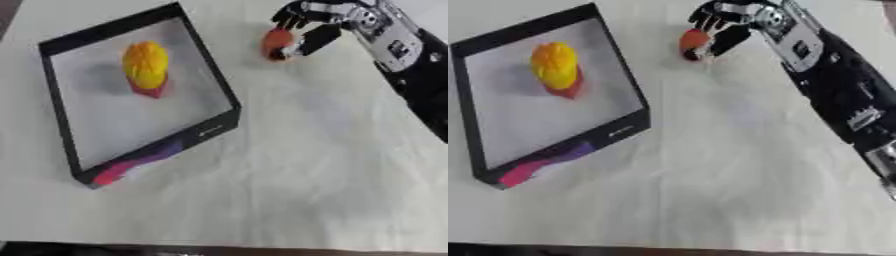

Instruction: Pick up objects on the table and place them in the box.

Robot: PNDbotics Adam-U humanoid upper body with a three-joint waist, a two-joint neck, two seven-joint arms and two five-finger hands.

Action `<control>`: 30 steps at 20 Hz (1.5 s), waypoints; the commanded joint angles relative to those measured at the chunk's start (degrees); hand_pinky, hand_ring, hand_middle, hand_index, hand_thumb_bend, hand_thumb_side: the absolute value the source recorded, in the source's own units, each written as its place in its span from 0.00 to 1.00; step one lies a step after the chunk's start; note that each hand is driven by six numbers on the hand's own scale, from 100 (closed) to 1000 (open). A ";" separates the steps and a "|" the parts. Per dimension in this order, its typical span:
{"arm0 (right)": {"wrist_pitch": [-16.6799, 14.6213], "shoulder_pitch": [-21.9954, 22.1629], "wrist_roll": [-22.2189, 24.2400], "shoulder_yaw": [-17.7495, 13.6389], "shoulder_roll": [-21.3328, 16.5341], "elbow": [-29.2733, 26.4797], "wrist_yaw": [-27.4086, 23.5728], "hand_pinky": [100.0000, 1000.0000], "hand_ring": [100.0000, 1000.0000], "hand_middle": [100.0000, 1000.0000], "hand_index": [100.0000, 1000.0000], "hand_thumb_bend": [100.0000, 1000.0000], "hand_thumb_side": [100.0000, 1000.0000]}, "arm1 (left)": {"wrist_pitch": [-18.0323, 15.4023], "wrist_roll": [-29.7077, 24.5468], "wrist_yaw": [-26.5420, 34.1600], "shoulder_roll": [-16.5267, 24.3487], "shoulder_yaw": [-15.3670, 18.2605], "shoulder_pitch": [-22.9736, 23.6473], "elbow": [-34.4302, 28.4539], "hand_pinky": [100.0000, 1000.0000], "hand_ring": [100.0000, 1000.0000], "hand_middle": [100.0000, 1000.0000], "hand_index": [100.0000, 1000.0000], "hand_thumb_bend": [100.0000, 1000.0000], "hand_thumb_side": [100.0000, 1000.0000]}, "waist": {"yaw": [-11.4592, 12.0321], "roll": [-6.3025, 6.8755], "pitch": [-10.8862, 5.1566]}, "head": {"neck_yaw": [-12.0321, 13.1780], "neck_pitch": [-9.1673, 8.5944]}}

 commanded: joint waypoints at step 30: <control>1.74 0.23 -3.66 -1.10 -2.77 -2.80 0.69 0.80 0.67 0.45 0.63 0.11 0.00 | 0.39 0.28 0.01 0.49 0.33 -0.99 -0.92 0.66 0.57 0.72 0.77 0.43 0.43 | 0.81 -1.05 0.30 | 0.06 -0.55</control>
